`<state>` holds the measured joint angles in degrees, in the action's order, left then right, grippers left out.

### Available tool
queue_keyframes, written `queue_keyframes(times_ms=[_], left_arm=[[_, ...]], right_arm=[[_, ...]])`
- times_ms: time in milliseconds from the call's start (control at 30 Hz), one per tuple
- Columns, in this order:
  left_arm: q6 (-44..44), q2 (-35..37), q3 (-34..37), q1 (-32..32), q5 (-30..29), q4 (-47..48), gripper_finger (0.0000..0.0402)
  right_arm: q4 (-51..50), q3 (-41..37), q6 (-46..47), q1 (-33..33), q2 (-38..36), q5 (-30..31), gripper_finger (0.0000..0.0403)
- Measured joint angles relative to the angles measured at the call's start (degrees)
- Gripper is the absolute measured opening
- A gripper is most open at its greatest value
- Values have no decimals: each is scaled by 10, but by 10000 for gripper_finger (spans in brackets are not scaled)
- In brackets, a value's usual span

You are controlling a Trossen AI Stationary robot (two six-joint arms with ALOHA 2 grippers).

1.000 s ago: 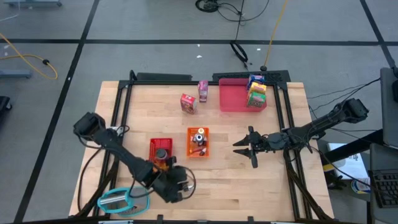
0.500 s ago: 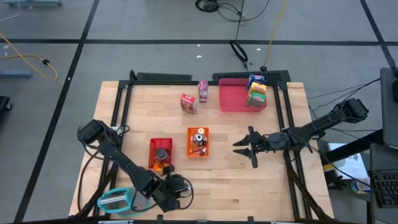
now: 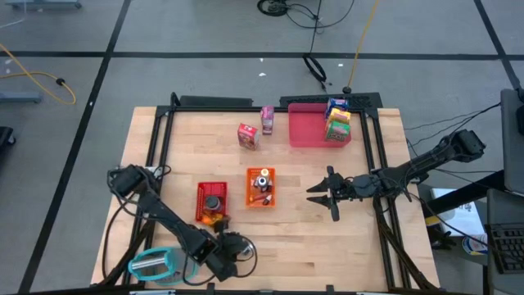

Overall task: Pick & Place Kitchen Items
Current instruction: Put the small brown food coloring bottle into the orange bin

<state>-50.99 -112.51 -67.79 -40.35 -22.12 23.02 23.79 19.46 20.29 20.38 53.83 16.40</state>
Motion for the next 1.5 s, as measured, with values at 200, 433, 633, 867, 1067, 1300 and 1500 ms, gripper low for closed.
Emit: queue_keyframes(times_ms=[200,433,633,867,1067,1300,1500], left_arm=[[-7,-1,0,9,-5,9,154],[-6,0,0,13,-9,10,127],[3,0,0,15,-12,10,45],[1,0,0,27,-42,8,35],[9,1,0,42,-40,8,50],[47,27,0,56,-43,-21,23],[68,71,0,58,-78,-28,43]], right_arm=[[0,0,0,0,0,0,130],[0,0,0,0,0,0,130],[0,0,0,0,0,0,130],[0,0,0,0,0,0,130],[0,0,0,0,0,0,130],[0,0,0,0,0,0,130],[0,0,0,0,0,0,130]])
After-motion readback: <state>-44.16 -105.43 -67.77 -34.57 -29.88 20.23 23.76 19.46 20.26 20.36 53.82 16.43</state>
